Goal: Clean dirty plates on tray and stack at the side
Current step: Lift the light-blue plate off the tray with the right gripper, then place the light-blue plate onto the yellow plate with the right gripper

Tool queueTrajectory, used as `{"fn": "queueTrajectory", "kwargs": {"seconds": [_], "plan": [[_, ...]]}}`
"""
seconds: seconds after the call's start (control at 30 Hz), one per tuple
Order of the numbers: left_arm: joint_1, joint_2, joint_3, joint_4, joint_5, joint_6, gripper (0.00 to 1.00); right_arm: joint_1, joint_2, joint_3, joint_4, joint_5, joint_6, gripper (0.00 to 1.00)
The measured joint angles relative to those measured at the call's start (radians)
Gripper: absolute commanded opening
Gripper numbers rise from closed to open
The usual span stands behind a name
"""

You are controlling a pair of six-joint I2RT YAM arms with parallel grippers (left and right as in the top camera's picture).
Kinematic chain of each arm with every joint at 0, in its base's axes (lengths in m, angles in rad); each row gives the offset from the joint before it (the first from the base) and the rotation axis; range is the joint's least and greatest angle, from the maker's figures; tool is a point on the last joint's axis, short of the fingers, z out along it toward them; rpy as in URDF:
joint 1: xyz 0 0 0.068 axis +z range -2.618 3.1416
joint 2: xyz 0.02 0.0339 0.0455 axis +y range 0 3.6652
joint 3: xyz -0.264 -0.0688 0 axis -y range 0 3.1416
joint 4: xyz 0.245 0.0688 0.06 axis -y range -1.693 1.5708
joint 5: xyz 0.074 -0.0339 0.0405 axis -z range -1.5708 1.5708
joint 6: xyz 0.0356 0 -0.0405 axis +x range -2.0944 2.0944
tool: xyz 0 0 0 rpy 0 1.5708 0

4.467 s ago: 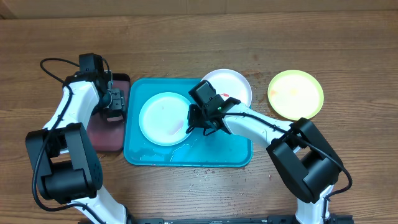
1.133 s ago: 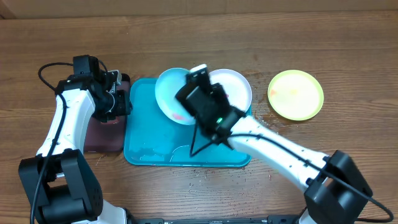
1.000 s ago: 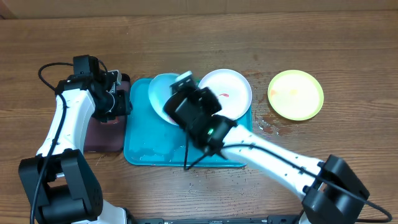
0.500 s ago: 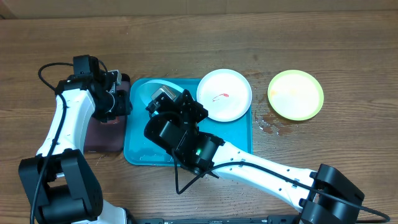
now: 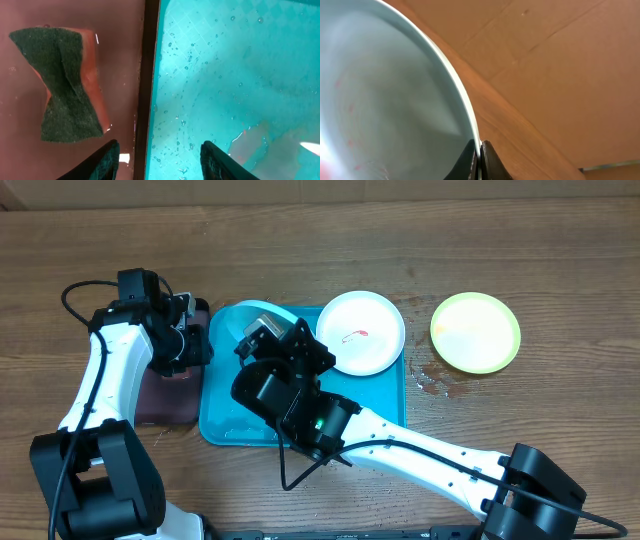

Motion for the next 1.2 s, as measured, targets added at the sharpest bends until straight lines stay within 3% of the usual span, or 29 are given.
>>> {"fn": "queueTrajectory", "kwargs": {"seconds": [0.1, 0.23, 0.53, 0.8, 1.0, 1.2], "plan": [[0.0, 0.0, 0.0, 0.0, 0.0, 0.0, 0.53, -0.005, 0.0, 0.0, -0.001, 0.002, 0.028, 0.04], [0.0, 0.0, 0.0, 0.0, 0.0, 0.0, 0.53, -0.064, 0.0, 0.002, -0.091, -0.051, 0.204, 0.04], [0.0, 0.0, 0.0, 0.0, 0.0, 0.0, 0.53, -0.451, -0.001, 0.003, -0.246, -0.546, 0.574, 0.04], [0.0, 0.0, 0.0, 0.0, 0.0, 0.0, 0.52, -0.869, -0.015, 0.003, -0.346, -0.966, 0.719, 0.04], [0.0, 0.0, 0.0, 0.0, 0.0, 0.0, 0.52, -1.133, -0.015, 0.001, -0.435, -1.096, 0.79, 0.04], [0.0, 0.0, 0.0, 0.0, 0.0, 0.0, 0.52, -1.309, -0.015, -0.055, -0.451, -1.148, 0.812, 0.04]]}}
